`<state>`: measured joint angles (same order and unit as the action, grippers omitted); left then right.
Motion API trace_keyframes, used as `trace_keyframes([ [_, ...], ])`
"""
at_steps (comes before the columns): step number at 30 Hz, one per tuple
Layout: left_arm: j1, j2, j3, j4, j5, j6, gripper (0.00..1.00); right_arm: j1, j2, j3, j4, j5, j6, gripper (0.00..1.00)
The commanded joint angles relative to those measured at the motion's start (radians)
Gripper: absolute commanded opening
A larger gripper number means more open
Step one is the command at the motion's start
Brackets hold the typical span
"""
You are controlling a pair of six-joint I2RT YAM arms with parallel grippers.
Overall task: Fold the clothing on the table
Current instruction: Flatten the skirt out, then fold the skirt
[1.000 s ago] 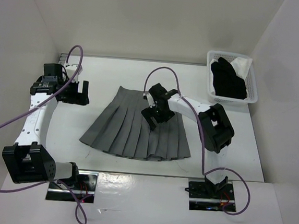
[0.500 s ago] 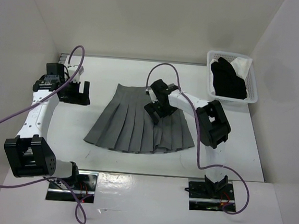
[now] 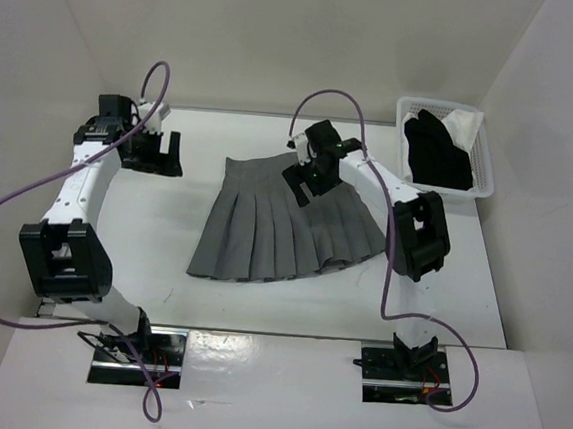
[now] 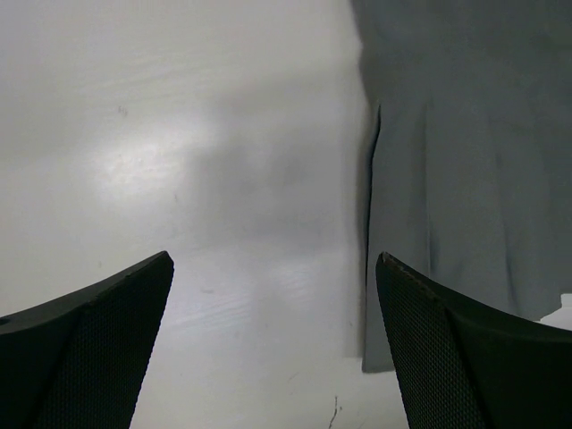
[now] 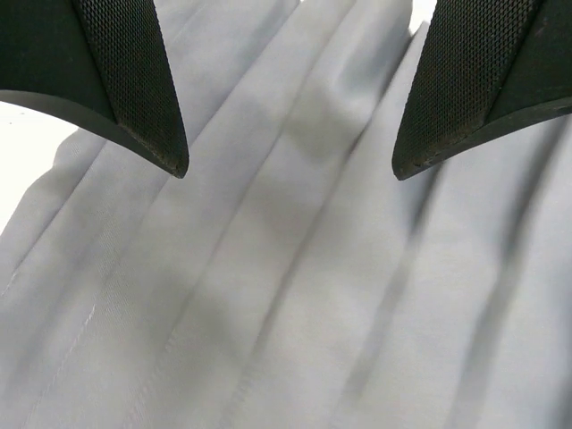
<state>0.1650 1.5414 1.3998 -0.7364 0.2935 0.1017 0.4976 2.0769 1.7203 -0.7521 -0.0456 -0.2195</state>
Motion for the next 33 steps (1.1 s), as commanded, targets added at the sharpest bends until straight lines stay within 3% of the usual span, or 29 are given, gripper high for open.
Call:
trace_keyframes([
  [1,-0.051,0.112,0.115,0.064,0.084,-0.025,1.0,0.001,-0.152,0.076,-0.081,-0.161,-0.049,0.99],
  [6,-0.157,0.316,0.261,0.12,0.09,-0.086,1.0,-0.036,-0.216,-0.004,-0.029,-0.149,-0.061,0.99],
  [12,-0.199,0.616,0.49,0.126,0.121,-0.21,0.88,-0.149,-0.23,-0.079,0.011,-0.142,-0.041,0.99],
  [19,-0.208,0.707,0.502,0.173,0.121,-0.284,0.77,-0.186,-0.275,-0.111,0.02,-0.151,-0.041,0.97],
  [33,-0.248,0.801,0.596,0.184,0.089,-0.313,0.67,-0.186,-0.245,-0.093,0.02,-0.132,-0.041,0.97],
])
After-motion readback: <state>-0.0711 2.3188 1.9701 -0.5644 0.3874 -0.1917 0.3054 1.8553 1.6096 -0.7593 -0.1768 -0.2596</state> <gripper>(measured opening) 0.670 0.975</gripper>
